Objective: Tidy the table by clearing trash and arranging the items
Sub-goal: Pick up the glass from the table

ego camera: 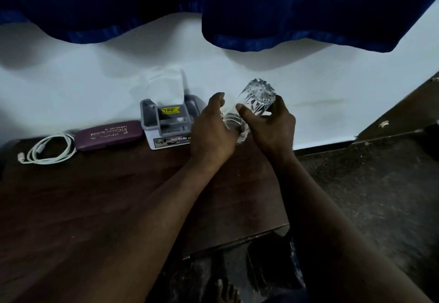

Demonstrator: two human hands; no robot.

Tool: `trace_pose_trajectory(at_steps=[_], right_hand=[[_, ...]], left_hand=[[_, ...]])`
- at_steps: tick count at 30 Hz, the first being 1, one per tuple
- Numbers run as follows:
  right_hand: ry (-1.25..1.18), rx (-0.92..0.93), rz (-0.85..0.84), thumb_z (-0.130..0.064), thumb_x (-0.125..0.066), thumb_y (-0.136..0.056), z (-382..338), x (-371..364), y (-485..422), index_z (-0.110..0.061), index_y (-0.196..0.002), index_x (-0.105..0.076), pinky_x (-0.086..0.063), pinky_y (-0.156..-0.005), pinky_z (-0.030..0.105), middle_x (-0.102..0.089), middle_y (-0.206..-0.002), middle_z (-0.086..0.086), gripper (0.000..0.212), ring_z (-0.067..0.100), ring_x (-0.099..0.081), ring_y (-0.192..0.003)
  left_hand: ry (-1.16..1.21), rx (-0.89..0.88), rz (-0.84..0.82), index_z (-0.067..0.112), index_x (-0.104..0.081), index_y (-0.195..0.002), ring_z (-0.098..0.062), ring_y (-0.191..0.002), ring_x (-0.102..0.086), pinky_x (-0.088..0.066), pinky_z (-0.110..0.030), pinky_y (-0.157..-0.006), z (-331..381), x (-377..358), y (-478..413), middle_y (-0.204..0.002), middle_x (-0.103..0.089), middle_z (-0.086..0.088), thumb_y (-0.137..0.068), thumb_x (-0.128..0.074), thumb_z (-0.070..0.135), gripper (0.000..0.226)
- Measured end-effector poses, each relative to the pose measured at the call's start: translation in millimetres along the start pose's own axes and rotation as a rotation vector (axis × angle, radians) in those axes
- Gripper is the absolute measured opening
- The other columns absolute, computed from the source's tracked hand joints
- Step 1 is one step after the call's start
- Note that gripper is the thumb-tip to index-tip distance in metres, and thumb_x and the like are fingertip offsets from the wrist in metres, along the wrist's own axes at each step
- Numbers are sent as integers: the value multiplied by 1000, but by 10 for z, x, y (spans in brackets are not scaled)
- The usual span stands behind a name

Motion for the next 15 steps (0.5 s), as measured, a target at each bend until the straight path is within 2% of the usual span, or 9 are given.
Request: trace_pose_trajectory(at_steps=[6,10,15], right_hand=[[-23,-77,72,-69,-79,-65,133,-48,-71,-27,-100,-67,-58,-83,27,-75,-87,-15,56,0,-71,-83],[34,-61,41,-70,-78,-64,175,-204,-66,-27,-103,-66,-56,-82,26,-76,-91,-14,59,7,-72,-90],[139,-22,-5,-74,-74,-63,220,-373,-70,-25,-108,-65,-57,-79,31,-77,-97,-8,67,17,-73,-94]], left_hand=[[-167,84,-67,8,-42,-149,-32,-123,-61,-50,-41,-101,-198,-166,11,-137,-63,-13,-82,-71,11,73],[-197,98,-115,8,-49,-139,-35,-116,-63,-51,-39,-91,-286,-241,19,-125,-68,-13,-84,-68,14,59],[-236,121,-134,8,-49,-138,-36,-116,-62,-49,-40,-89,-354,-278,-28,-125,-67,-14,-88,-67,19,55]])
Point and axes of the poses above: each hand's wrist, its own y-axis away from the middle knuckle, its own x-axis out of the back of the hand, z = x × y, the point moved 10 cm from there along -y, towards the middle knuckle
